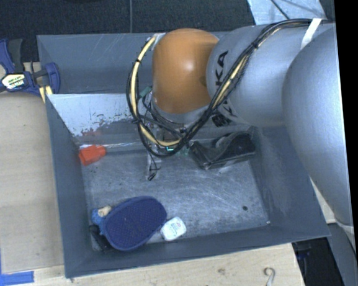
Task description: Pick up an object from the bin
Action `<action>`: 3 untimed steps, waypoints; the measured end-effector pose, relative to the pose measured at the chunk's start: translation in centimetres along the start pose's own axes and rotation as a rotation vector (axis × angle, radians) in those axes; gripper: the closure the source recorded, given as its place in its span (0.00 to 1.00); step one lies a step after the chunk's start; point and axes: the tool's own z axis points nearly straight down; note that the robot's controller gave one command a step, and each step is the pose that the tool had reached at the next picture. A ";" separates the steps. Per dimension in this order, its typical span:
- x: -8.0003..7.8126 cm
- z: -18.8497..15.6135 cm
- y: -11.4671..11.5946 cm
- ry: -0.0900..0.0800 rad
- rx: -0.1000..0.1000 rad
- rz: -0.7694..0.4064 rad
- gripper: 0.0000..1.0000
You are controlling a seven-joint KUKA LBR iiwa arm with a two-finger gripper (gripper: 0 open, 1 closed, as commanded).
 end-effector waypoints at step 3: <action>10.1 -5.3 6.1 -0.016 -0.004 -0.137 1.00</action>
Offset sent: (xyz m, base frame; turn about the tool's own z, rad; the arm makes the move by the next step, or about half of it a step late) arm -0.0857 0.0620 -0.0785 -0.1322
